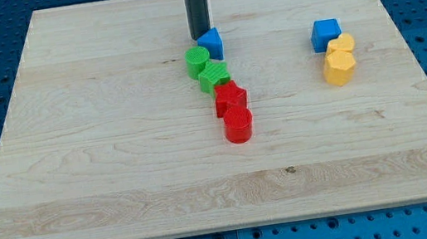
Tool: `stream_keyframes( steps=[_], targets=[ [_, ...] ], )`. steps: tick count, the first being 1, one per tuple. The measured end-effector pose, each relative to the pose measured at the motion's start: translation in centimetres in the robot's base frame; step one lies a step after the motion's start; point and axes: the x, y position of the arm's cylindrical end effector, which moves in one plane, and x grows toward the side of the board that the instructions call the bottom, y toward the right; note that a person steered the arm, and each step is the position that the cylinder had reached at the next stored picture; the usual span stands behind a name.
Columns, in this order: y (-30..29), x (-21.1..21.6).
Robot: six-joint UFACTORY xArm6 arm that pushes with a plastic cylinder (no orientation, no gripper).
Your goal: Push blue triangle to up side
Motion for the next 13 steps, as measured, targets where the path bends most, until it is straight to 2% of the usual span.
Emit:
stream_keyframes(
  steps=[2,3,4,6,8,9,13],
  targets=[
    [-2.1,-0.4],
    [-3.0,-3.1],
    [0.1,-4.3],
    [6.6,-1.4],
    [9.9,1.9],
    [9.8,4.3],
    [5.2,7.0]
  ],
)
